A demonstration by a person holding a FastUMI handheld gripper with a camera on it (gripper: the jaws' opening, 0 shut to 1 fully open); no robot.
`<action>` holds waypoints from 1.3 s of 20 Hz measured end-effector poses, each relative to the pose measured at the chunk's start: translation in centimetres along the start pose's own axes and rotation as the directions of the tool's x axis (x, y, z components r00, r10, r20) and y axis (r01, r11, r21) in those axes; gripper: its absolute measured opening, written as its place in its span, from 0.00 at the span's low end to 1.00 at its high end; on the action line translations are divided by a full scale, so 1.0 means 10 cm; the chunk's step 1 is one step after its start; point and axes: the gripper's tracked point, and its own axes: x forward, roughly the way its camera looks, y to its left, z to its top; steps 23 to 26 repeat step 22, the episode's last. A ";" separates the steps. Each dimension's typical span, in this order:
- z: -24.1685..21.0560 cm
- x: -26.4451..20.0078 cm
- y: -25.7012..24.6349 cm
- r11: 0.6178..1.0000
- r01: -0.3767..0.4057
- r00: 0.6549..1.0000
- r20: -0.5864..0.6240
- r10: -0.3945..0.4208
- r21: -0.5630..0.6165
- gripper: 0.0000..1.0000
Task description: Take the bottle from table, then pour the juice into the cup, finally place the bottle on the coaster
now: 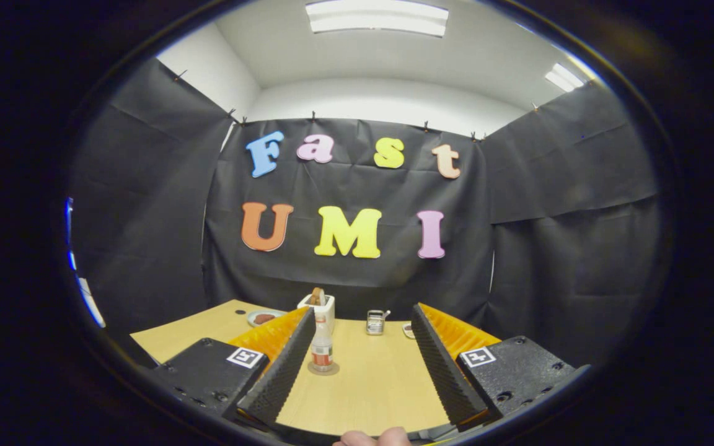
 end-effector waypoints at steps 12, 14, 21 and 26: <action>-0.02 0.05 0.12 1.000 -0.021 1.000 -0.008 0.021 0.019 1.00; -0.04 0.06 0.11 0.999 -0.022 1.000 -0.014 0.022 0.024 1.00; -0.06 0.07 0.16 0.999 -0.029 0.999 -0.019 0.029 0.018 1.00; -0.07 0.07 0.17 0.999 -0.029 0.999 -0.019 0.029 0.018 1.00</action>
